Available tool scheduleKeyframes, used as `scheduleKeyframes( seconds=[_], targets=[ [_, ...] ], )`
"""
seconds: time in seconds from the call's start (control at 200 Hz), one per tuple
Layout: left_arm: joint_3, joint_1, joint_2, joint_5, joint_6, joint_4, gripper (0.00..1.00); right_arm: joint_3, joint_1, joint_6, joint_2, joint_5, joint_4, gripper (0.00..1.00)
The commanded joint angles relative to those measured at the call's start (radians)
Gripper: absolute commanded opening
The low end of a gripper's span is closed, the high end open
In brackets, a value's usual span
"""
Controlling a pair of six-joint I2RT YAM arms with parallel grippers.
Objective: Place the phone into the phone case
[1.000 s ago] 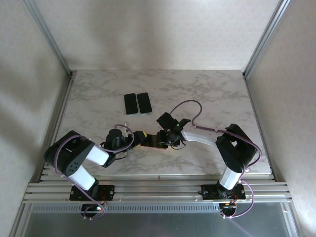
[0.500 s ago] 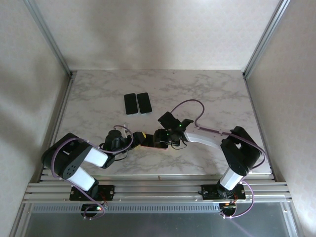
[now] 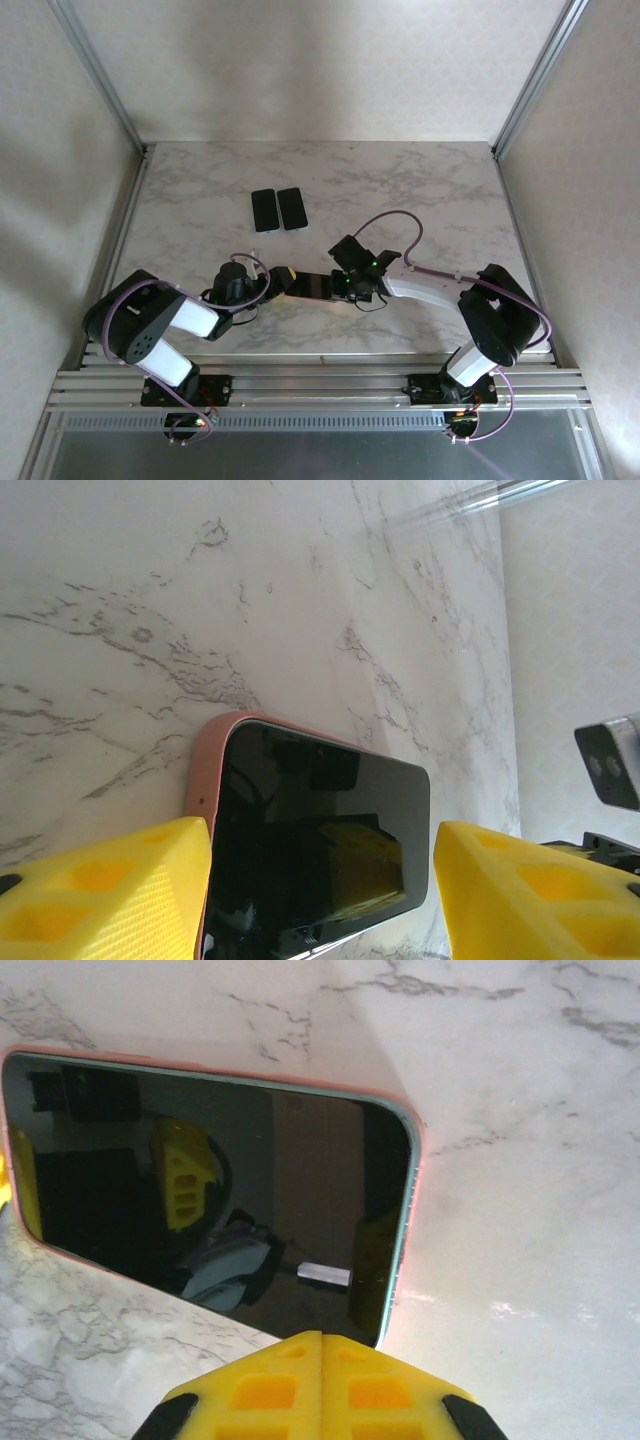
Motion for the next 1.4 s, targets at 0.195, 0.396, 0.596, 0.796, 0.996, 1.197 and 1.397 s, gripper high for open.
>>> scheduleKeyframes(
  seconds=[0.195,0.396,0.596,0.796,0.996,1.197,1.397],
  targets=[
    [0.002,-0.008,-0.001,-0.027,0.008,-0.068,0.61,-0.033,0.006,0.016,0.008,-0.004,0.017,0.01],
    [0.002,-0.008,-0.003,-0.026,0.007,-0.068,0.60,-0.020,0.007,0.013,0.034,0.004,0.003,0.01],
    [0.004,-0.008,-0.001,-0.022,0.008,-0.068,0.61,0.008,0.013,0.004,0.086,0.010,-0.020,0.01],
    [0.004,-0.008,0.005,-0.017,0.008,-0.063,0.61,0.054,0.016,-0.006,0.137,0.024,-0.078,0.01],
    [0.004,-0.008,0.019,-0.007,0.007,-0.052,0.61,0.118,0.018,-0.026,0.201,0.050,-0.173,0.00],
    [0.007,-0.008,0.029,-0.001,0.005,-0.041,0.61,0.147,0.028,-0.032,0.270,0.049,-0.184,0.00],
    [0.008,-0.008,0.034,0.004,0.004,-0.039,0.61,0.180,0.039,-0.033,0.343,0.044,-0.187,0.00]
  ],
)
